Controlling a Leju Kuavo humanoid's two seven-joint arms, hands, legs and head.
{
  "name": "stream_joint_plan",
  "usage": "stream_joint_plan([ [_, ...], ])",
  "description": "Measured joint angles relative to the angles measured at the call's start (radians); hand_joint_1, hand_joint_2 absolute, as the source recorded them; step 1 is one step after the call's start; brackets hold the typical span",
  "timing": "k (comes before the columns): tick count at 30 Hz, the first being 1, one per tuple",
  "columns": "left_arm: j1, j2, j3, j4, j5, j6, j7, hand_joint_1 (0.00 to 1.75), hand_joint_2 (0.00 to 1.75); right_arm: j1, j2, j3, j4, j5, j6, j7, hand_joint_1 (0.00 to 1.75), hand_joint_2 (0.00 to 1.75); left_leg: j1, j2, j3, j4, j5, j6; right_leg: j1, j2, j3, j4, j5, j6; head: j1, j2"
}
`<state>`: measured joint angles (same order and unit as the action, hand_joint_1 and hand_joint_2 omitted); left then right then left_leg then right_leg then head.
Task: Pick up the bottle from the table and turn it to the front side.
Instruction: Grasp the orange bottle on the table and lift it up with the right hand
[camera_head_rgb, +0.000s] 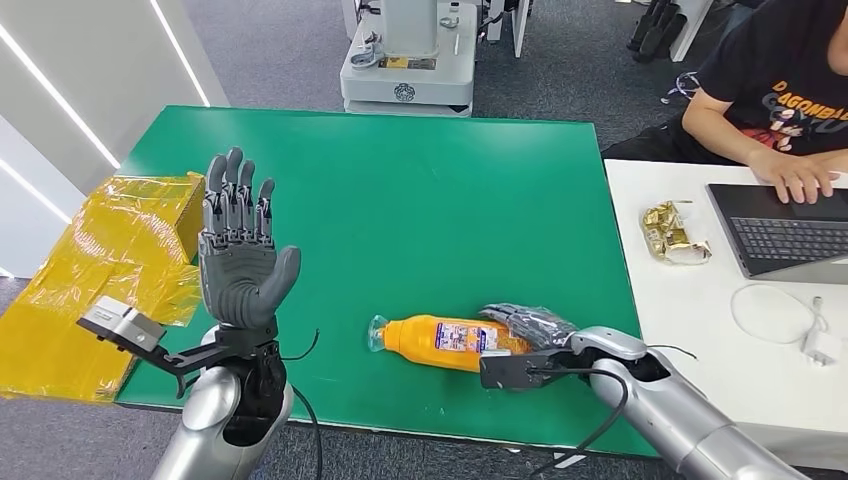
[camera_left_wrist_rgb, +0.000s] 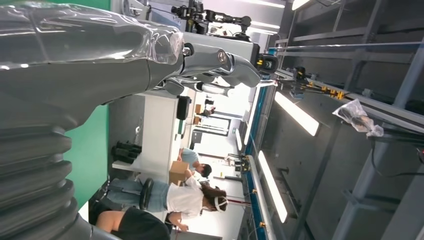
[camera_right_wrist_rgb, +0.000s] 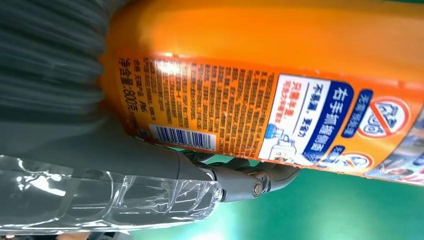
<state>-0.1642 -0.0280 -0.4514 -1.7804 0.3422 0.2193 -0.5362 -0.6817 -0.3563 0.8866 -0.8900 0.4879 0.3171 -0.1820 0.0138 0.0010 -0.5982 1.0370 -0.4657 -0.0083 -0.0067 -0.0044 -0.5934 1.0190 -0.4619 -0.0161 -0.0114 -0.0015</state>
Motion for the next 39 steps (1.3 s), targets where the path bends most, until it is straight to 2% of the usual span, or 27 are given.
stream_joint_plan([
  [1,-0.001,0.000,-0.001,0.001,0.003,0.001,-0.001,0.00,1.75,-0.002,0.000,0.001,0.006,0.002,-0.001,-0.003,1.64,1.75,0.000,0.000,0.000,0.000,0.000,0.000,0.000,0.000,0.000,0.000,0.000,0.000,0.000,0.000],
  [2,-0.002,0.000,-0.002,0.002,0.005,0.003,-0.003,0.00,1.75,-0.005,0.000,0.002,0.012,0.005,-0.004,-0.008,1.72,1.75,0.000,0.000,0.000,0.000,0.000,0.000,0.000,0.000,0.000,0.000,0.000,0.000,0.000,0.000],
  [8,-0.002,0.000,-0.004,0.002,0.006,0.011,-0.006,0.00,1.75,-0.005,0.000,0.006,0.033,0.027,-0.065,-0.036,1.75,1.75,0.000,0.001,0.001,0.000,0.000,0.000,0.000,0.001,0.001,0.000,0.000,0.000,0.000,0.000],
  [13,0.004,-0.001,-0.004,0.002,-0.010,0.010,-0.004,0.00,1.75,0.042,0.000,-0.019,0.015,0.081,-0.227,-0.024,1.75,1.75,0.000,0.000,0.001,0.000,0.000,0.000,0.000,0.000,0.001,0.000,0.000,0.000,0.000,0.000],
  [23,0.006,-0.006,-0.004,0.002,-0.024,0.009,0.004,0.00,1.75,0.186,0.003,-0.189,-0.154,0.116,-0.489,-0.028,1.75,1.75,0.000,0.000,-0.001,0.000,0.000,0.000,0.000,0.000,0.000,0.000,0.000,0.000,0.000,0.000],
  [28,0.008,-0.012,-0.006,0.002,-0.028,0.017,0.004,0.00,1.75,0.287,0.030,-0.302,-0.269,0.074,-0.731,-0.092,1.75,1.75,0.000,-0.001,-0.001,0.000,0.000,0.000,0.000,-0.001,0.000,0.000,0.000,0.000,0.000,0.000],
  [30,0.008,-0.016,-0.008,0.002,-0.024,0.020,0.004,0.00,1.75,0.329,0.044,-0.343,-0.319,0.050,-0.798,-0.109,1.75,1.75,0.000,-0.001,-0.001,0.000,0.000,0.000,0.000,-0.001,0.000,0.000,0.000,0.000,0.000,0.000],
  [35,0.008,-0.022,-0.018,0.002,-0.004,0.012,0.006,0.00,1.75,0.394,0.063,-0.392,-0.395,0.035,-0.836,-0.126,1.75,1.75,0.000,-0.001,-0.001,0.000,0.000,0.000,0.000,-0.001,0.000,0.000,0.000,0.000,0.000,0.000],
  [39,0.006,-0.029,-0.033,0.005,0.043,-0.025,0.045,0.00,1.75,0.458,0.099,-0.431,-0.467,0.026,-0.942,-0.174,1.75,1.75,0.000,-0.001,-0.001,0.000,0.000,0.000,0.000,-0.001,0.000,-0.001,0.000,0.000,0.000,0.000],
])
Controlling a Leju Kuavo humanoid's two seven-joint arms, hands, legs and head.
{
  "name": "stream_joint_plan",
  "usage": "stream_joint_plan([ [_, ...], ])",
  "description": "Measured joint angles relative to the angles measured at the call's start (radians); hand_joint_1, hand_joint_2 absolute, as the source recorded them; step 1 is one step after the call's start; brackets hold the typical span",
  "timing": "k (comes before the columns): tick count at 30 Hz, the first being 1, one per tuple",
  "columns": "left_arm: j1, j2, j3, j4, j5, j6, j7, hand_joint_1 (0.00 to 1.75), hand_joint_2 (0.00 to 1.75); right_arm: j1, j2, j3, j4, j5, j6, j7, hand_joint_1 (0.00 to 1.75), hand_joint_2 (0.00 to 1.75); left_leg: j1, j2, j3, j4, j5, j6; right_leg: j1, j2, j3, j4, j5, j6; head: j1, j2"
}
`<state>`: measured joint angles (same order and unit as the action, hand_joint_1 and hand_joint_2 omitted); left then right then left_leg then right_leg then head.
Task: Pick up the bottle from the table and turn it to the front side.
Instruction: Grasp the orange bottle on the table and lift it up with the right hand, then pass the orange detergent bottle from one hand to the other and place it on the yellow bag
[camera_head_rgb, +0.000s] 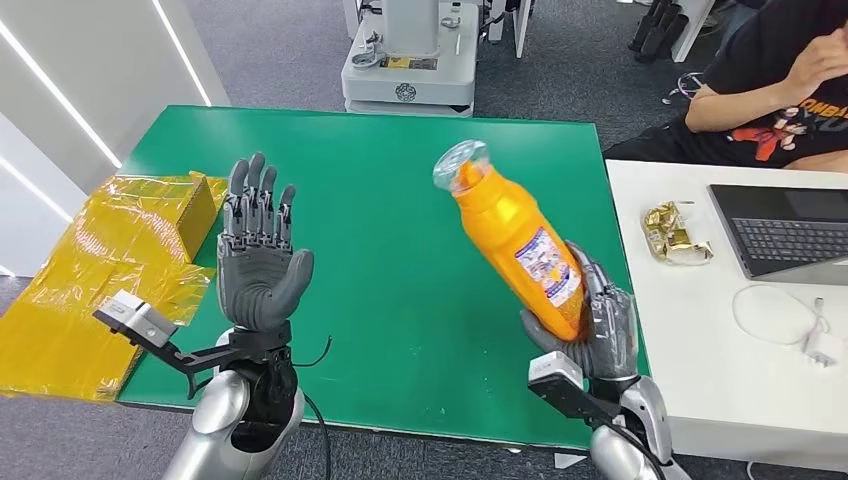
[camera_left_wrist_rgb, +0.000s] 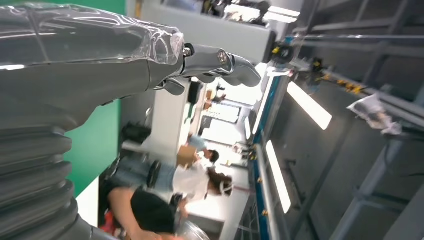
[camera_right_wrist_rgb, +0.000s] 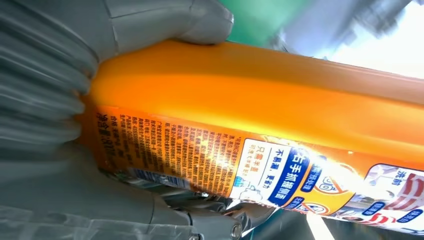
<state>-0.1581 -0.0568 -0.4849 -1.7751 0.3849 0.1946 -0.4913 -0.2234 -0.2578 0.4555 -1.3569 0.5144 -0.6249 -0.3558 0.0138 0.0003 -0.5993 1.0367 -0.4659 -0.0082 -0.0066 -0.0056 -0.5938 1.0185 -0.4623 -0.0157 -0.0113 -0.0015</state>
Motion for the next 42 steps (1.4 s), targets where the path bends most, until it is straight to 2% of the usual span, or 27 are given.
stream_joint_plan([
  [3,-0.007,-0.007,-0.022,0.008,0.011,-0.025,0.036,0.00,1.75,0.043,0.028,-0.014,-0.069,0.019,-0.041,0.006,1.75,1.75,0.000,0.001,0.000,0.000,0.000,0.000,0.000,0.001,-0.001,0.000,0.000,0.000,0.000,0.000],
  [8,-0.020,-0.012,-0.062,0.023,0.030,-0.076,0.075,0.00,1.75,0.062,0.046,-0.019,-0.135,0.045,-0.014,0.031,1.75,1.75,0.000,0.001,0.000,0.000,0.000,0.000,0.000,0.002,-0.001,0.000,0.000,0.000,0.000,0.000],
  [15,-0.059,-0.016,-0.111,0.050,0.113,-0.216,0.150,0.00,1.75,0.049,0.050,-0.015,-0.147,0.058,0.101,0.029,1.75,1.75,0.000,0.001,0.000,0.000,0.000,0.000,0.000,0.001,0.000,0.000,0.000,0.000,0.000,0.000],
  [20,-0.083,-0.016,-0.131,0.075,0.117,-0.235,0.149,0.00,1.75,0.028,0.050,0.007,-0.139,0.072,0.198,0.045,1.75,1.75,0.000,0.001,0.000,0.000,0.000,0.000,0.000,0.001,-0.001,0.000,0.000,0.000,0.000,0.000],
  [28,-0.099,-0.016,-0.144,0.099,0.122,-0.237,0.147,0.00,1.75,0.011,0.050,0.030,-0.124,0.081,0.224,0.048,1.75,1.75,0.000,0.001,0.000,0.000,0.000,0.000,0.000,0.001,-0.001,0.000,0.000,0.000,0.000,0.000],
  [36,-0.119,-0.021,-0.145,0.129,0.141,-0.243,0.140,0.00,1.75,-0.024,0.042,0.084,-0.097,0.074,0.341,-0.005,1.75,1.75,0.000,0.001,0.000,0.000,0.000,0.000,0.000,0.001,-0.001,0.000,0.000,0.000,0.000,0.000],
  [42,-0.124,-0.024,-0.145,0.150,0.147,-0.244,0.134,0.00,1.75,-0.054,0.036,0.112,-0.062,0.043,0.412,-0.013,1.75,1.75,0.000,0.001,0.000,0.000,0.000,0.000,0.000,0.002,-0.001,0.000,0.000,0.000,0.000,0.000],
])
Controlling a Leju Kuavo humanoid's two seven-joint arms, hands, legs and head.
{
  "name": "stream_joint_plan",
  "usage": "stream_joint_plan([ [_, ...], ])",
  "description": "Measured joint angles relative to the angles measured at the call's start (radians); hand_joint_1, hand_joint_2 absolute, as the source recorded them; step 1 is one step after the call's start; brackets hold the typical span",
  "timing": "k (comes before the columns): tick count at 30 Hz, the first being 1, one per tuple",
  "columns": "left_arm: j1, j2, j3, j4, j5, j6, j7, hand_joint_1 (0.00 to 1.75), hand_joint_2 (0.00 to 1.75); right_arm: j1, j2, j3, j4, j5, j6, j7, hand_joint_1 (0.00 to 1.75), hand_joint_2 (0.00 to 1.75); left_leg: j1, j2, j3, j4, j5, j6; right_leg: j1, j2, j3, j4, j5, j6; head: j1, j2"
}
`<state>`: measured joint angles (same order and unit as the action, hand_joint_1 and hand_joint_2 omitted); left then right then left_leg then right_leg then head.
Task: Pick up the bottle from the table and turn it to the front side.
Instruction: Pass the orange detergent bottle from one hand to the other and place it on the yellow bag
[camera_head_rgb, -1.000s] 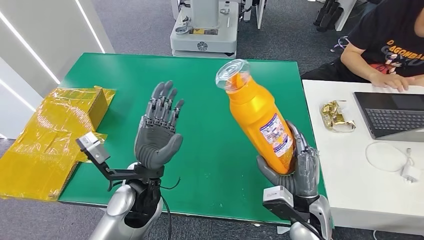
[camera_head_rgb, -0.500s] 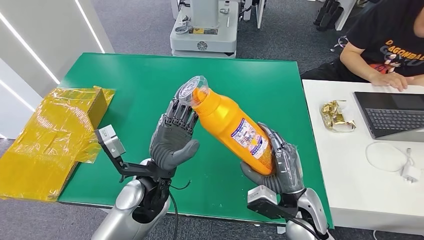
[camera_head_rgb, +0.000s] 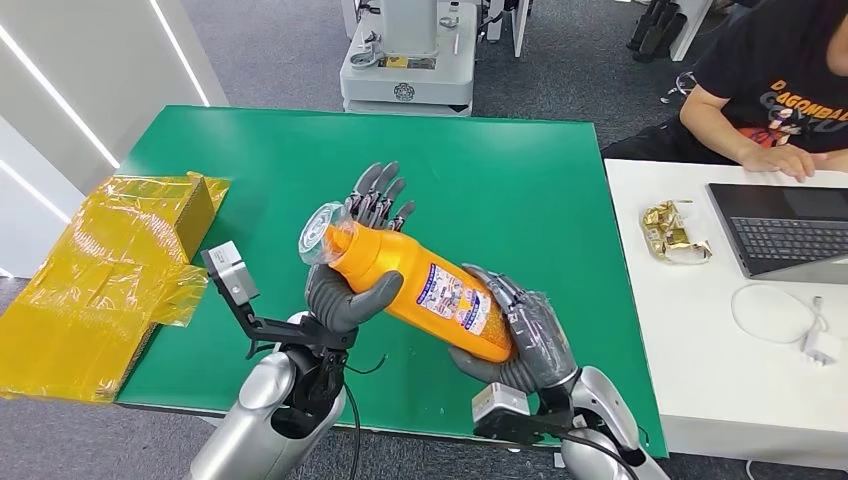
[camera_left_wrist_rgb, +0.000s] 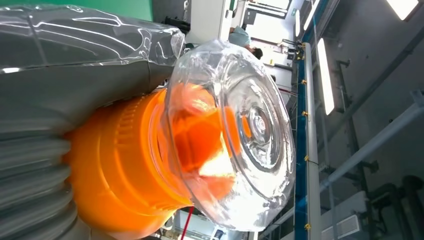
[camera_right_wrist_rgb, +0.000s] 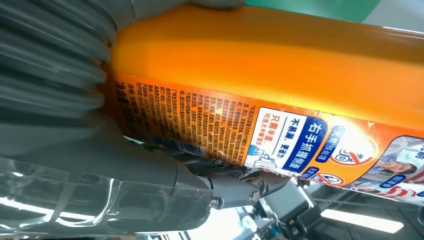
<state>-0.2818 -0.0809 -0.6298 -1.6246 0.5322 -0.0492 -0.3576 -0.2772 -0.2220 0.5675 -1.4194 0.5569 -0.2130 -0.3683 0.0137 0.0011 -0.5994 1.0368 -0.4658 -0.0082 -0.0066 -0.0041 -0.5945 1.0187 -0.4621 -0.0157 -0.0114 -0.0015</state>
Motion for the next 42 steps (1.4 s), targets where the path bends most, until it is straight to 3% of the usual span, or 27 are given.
stream_joint_plan([
  [6,0.000,0.000,0.000,0.020,0.003,-0.002,-0.005,0.00,1.75,-0.019,-0.003,0.008,0.037,-0.010,0.042,0.001,1.75,1.75,0.000,0.000,0.000,0.000,0.000,0.000,0.000,0.000,0.000,0.000,0.000,0.000,0.000,0.000],
  [10,0.000,0.000,0.000,0.031,0.004,-0.002,-0.010,1.70,1.75,-0.030,-0.004,0.013,0.059,-0.010,0.047,0.001,1.75,1.75,0.000,0.000,0.000,0.000,0.000,0.000,0.000,0.000,0.000,0.000,0.000,0.000,0.000,0.000],
  [33,-0.006,0.000,0.001,0.050,-0.005,-0.002,-0.030,1.75,1.75,-0.042,-0.005,0.018,0.100,-0.013,0.019,0.005,1.71,1.75,0.000,0.000,0.000,0.000,0.000,0.000,0.000,0.000,0.000,0.000,0.000,0.000,0.000,0.000],
  [34,-0.006,0.000,0.001,0.050,-0.004,-0.002,-0.031,1.75,1.75,-0.042,-0.005,0.019,0.101,-0.015,0.016,0.005,1.37,1.75,0.000,0.000,0.000,0.000,0.000,0.000,0.000,0.000,0.000,0.000,0.000,0.000,0.000,0.000],
  [37,-0.006,0.000,0.001,0.050,-0.003,-0.001,-0.031,1.75,1.75,-0.042,-0.005,0.021,0.101,-0.026,0.003,0.008,0.10,1.75,0.000,0.000,0.000,0.000,0.000,0.000,0.000,0.000,0.000,0.000,0.000,0.000,0.000,0.000],
  [38,-0.006,0.000,0.001,0.050,-0.002,-0.001,-0.031,1.75,1.75,-0.041,-0.005,0.022,0.101,-0.034,-0.003,0.011,0.00,1.75,0.000,0.000,0.000,0.000,0.000,0.000,0.000,0.000,0.000,0.000,0.000,0.000,0.000,0.000],
  [42,-0.006,0.000,0.002,0.050,0.011,-0.005,-0.034,1.75,1.75,-0.027,-0.001,0.014,0.083,-0.088,-0.047,0.028,0.00,1.75,0.000,0.000,0.000,0.000,0.000,0.000,0.000,0.000,0.000,0.000,0.000,0.000,0.000,0.000],
])
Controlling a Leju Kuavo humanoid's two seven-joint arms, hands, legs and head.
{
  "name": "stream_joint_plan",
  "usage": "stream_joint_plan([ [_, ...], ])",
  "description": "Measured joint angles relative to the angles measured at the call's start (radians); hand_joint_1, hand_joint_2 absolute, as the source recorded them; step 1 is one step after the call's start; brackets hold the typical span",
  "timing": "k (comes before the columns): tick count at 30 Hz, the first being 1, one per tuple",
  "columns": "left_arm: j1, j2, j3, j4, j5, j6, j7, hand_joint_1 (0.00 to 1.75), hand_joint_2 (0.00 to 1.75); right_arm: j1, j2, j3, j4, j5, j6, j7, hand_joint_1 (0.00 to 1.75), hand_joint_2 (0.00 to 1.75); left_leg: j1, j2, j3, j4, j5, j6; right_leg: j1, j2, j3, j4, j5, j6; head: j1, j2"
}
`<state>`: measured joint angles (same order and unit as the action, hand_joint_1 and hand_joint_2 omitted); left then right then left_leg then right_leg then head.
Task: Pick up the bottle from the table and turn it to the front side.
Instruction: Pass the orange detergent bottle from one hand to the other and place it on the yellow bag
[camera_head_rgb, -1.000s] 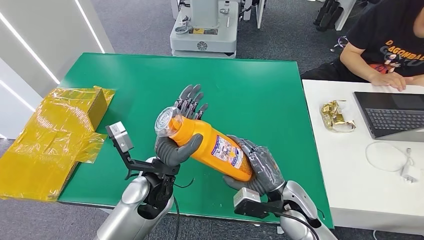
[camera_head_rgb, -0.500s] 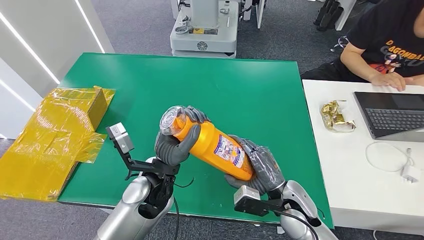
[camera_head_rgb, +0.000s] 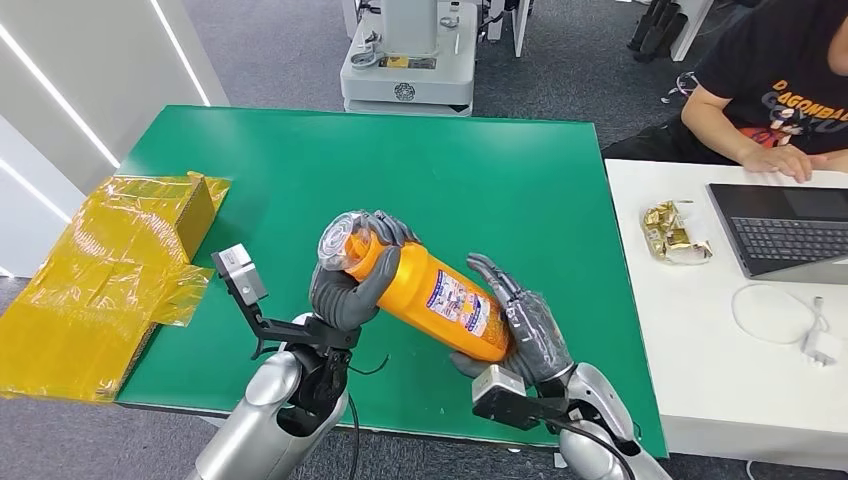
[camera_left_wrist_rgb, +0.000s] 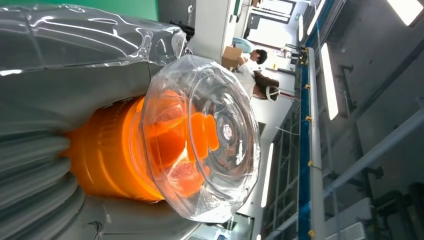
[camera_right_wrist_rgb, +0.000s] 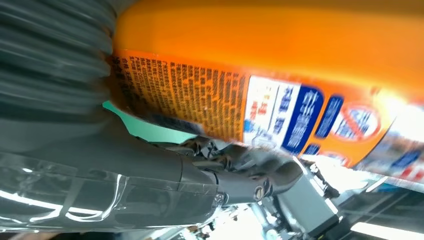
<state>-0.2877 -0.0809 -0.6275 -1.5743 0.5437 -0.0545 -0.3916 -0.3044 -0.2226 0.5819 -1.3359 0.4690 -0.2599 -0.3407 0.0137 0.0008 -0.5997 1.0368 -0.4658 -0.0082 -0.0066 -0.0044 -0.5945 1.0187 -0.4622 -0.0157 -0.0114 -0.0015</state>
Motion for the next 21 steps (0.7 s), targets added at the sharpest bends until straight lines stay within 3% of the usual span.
stream_joint_plan([
  [11,0.006,-0.007,0.007,-0.004,-0.009,0.018,-0.002,1.75,1.75,0.129,0.019,-0.068,-0.182,-0.109,-0.137,-0.025,0.00,1.75,0.000,0.000,-0.001,0.000,0.000,0.000,0.000,0.000,-0.001,0.000,0.000,0.000,0.000,0.000],
  [21,0.037,-0.006,0.019,-0.019,-0.077,0.085,-0.043,1.75,1.75,0.249,0.039,-0.092,-0.385,-0.162,-0.170,-0.062,0.00,1.75,0.000,0.000,-0.001,0.000,0.000,0.000,0.000,-0.001,-0.001,0.000,0.000,0.000,0.000,0.000],
])
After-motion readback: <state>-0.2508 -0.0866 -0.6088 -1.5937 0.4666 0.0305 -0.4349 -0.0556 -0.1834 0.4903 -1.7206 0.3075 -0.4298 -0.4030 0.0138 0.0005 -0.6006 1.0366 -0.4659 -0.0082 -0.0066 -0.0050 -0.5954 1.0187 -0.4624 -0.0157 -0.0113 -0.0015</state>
